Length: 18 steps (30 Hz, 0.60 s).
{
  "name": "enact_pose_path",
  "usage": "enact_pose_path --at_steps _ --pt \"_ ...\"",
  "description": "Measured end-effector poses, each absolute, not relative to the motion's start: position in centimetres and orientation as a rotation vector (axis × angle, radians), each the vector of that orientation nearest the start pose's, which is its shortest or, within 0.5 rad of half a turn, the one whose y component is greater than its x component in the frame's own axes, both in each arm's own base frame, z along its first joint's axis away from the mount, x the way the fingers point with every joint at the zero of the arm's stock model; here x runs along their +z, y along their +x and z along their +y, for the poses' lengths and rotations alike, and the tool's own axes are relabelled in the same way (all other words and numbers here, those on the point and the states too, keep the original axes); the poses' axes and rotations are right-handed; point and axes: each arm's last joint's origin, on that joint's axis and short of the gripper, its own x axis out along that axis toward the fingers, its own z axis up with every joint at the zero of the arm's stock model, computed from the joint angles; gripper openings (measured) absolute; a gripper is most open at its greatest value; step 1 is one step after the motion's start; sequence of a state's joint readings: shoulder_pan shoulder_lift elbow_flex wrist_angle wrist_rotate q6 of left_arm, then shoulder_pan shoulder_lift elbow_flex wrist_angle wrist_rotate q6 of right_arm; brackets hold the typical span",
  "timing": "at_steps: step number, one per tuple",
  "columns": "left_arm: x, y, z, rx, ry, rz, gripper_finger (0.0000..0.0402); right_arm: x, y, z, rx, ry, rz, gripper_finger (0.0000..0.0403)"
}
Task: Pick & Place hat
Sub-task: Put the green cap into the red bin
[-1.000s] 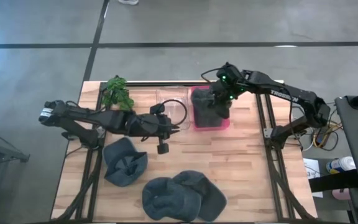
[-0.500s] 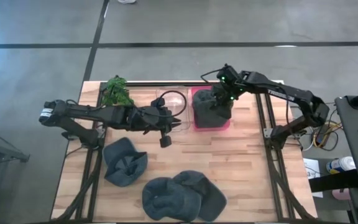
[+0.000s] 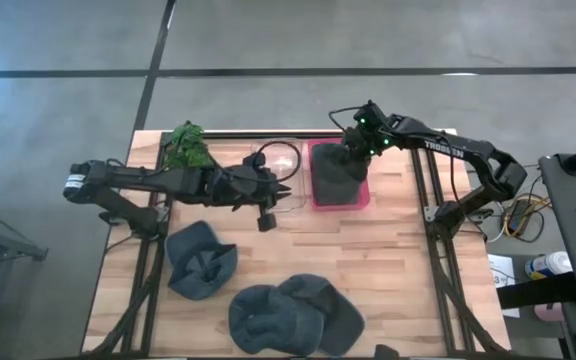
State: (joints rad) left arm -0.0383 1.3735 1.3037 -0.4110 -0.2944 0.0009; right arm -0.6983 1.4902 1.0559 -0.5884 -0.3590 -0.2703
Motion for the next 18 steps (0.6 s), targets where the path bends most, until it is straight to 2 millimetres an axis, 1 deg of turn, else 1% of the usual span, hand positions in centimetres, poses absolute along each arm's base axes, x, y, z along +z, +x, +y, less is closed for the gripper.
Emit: enact_pose_path --at_steps 4,6,8,12,15,18 --pt "36.3 30.4 1.4 0.130 0.019 0.446 0.0042 22.7 23.3 -18.1 -0.209 0.254 0.901 0.0096" --pt "36.6 30.7 2.4 0.097 -0.014 0.406 0.0042 22.9 23.6 -18.3 -0.234 0.241 0.862 0.0128" --pt "36.6 30.9 3.5 0.116 -0.007 0.382 0.0042 23.4 23.9 -18.5 -0.266 0.223 0.840 0.0157" --pt "36.9 31.3 5.8 0.166 0.069 0.327 0.0042 25.3 24.4 -19.2 -0.365 0.190 0.799 0.0201" --pt "36.5 31.6 7.6 0.132 0.086 0.312 0.0042 26.8 24.2 -19.3 -0.428 0.197 0.806 0.0223" --pt "35.6 32.0 9.5 0.083 0.079 0.318 0.0042 28.2 23.4 -18.9 -0.510 0.233 0.858 0.0239"
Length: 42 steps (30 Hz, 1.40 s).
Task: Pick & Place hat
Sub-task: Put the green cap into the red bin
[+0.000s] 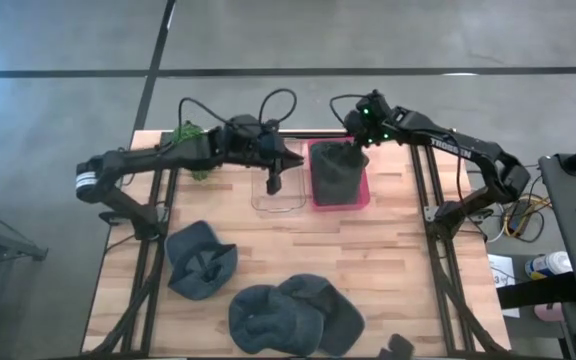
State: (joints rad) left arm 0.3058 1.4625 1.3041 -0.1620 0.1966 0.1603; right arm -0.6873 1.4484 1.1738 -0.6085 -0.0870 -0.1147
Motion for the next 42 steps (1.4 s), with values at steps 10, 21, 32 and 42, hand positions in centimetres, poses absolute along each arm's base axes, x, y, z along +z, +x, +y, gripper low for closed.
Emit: enact_pose_path --at_steps 10,21,32,42 --pt "33.1 34.6 16.1 0.136 0.139 0.358 0.0042 27.8 19.6 -15.5 -0.708 0.582 1.021 0.0244" --pt "29.8 36.7 19.8 0.288 0.094 0.535 0.0042 23.2 19.1 -15.7 -0.821 0.491 1.065 0.0200" --pt "27.5 37.1 20.2 0.258 0.128 0.630 0.0042 20.0 21.3 -18.8 -0.815 0.464 1.034 0.0133" --pt "27.8 37.6 20.5 0.215 0.147 0.546 0.0042 18.1 23.3 -20.1 -0.741 0.460 1.167 0.0123"
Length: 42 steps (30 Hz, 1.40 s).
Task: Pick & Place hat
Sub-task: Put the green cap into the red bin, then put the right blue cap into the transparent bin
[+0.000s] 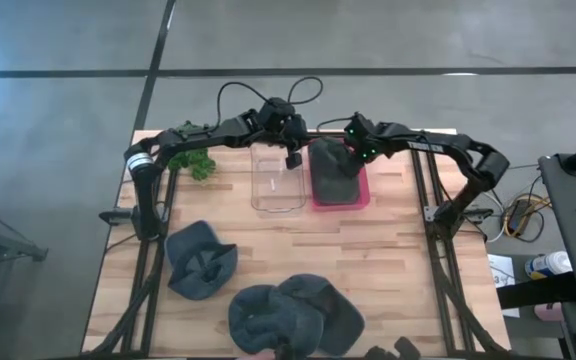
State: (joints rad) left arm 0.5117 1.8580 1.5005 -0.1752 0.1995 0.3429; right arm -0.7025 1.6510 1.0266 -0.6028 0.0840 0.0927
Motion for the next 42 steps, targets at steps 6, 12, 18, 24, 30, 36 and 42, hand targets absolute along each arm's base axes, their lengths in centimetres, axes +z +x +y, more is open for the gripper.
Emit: enact_pose_path --at_steps 6,12,18,24,30,36,42 --pt "27.8 37.2 21.1 0.232 0.164 0.560 0.0042 19.0 22.3 -19.5 -0.773 0.389 1.250 0.0146" --pt "27.1 36.4 21.3 0.123 0.064 0.604 0.0042 21.5 21.2 -18.7 -0.801 0.350 1.181 0.0167" --pt "26.0 38.4 20.3 0.026 0.058 0.529 0.0042 24.2 20.2 -17.7 -0.823 0.329 1.075 0.0178" --pt "23.4 41.1 20.3 -0.005 0.051 0.539 0.0042 25.2 18.9 -16.5 -0.820 0.332 1.078 0.0178" --pt "22.6 42.8 21.1 0.006 0.017 0.541 0.0042 25.9 18.1 -14.3 -0.773 0.299 1.078 0.0178" --pt "24.9 42.3 20.7 0.040 0.020 0.551 0.0042 27.0 16.9 -10.6 -0.721 0.295 0.983 0.0178" --pt "27.1 40.0 18.3 0.078 -0.118 0.718 0.0042 27.0 15.6 -6.1 -0.614 0.330 0.884 0.0178"
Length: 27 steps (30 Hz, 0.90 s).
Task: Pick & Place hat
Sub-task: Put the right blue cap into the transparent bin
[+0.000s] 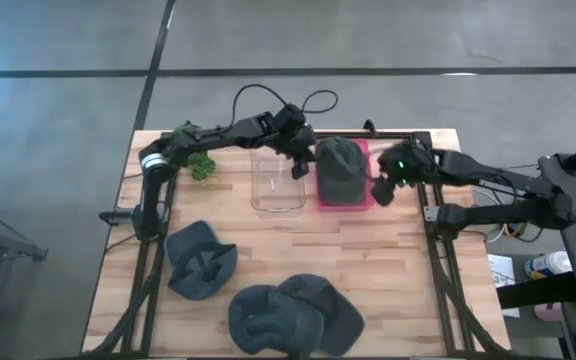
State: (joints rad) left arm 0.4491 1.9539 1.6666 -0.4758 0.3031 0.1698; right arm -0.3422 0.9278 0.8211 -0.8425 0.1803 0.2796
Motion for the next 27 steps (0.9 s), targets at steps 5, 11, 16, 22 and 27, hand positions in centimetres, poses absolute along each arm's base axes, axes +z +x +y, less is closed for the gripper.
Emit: enact_pose_path --at_steps 5,11,16,22,27 --pt "29.2 38.3 13.7 0.067 -0.325 0.860 0.0042 25.9 15.1 -2.0 -0.429 0.439 0.871 0.0178" --pt "30.9 37.9 5.8 -0.008 -0.327 0.954 0.0042 24.8 15.2 2.6 -0.281 0.510 0.902 0.0178" --pt "31.4 37.6 -0.5 -0.052 -0.289 1.011 0.0042 24.0 15.8 5.5 -0.231 0.546 0.911 0.0178" --pt "30.7 34.9 -6.2 -0.065 -0.182 1.238 0.0042 22.9 17.9 7.8 -0.191 0.594 0.895 0.0178" --pt "30.0 32.8 -8.4 0.010 -0.112 1.376 0.0042 21.4 20.0 8.9 -0.184 0.600 0.903 0.0178"
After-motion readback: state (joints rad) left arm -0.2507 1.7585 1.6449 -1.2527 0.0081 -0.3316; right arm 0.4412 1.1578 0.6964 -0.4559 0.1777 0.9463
